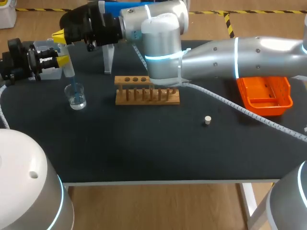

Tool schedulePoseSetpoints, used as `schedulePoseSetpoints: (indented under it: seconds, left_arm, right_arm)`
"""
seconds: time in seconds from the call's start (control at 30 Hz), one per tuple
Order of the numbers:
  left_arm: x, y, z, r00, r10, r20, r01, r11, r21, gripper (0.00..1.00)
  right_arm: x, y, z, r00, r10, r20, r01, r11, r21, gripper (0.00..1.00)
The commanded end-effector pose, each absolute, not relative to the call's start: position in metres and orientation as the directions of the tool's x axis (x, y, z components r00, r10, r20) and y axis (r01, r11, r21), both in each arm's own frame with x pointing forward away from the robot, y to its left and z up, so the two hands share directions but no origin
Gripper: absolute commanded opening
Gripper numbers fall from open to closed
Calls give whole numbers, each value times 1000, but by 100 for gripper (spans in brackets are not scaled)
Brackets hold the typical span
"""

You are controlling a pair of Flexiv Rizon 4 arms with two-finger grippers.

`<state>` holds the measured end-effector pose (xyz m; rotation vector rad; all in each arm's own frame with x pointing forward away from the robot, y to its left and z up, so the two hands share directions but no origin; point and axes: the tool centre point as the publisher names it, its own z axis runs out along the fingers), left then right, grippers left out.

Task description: Invert the test tube, pick up the pipette, mount the tip to pipette, aspirate from beaker and dispense into the tube, eject the tip, return the pipette, and cap with the stopper.

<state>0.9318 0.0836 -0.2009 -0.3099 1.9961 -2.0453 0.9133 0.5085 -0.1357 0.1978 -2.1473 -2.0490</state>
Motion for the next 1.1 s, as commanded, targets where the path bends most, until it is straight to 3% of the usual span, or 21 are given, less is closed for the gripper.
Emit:
schedulePoseSetpoints:
  seconds: [0.03, 1.1]
  left_arm:
    - [933, 84, -198, -943, -331, -34, 43, -19, -999, 0]
    - [933, 84, -198, -943, -331, -34, 43, -19, -999, 0]
  right_arm:
    - [914, 510, -143, -977, -209, 32, 23, 47, 999, 0]
    - [912, 509, -161, -977, -203, 64, 53, 57, 997, 0]
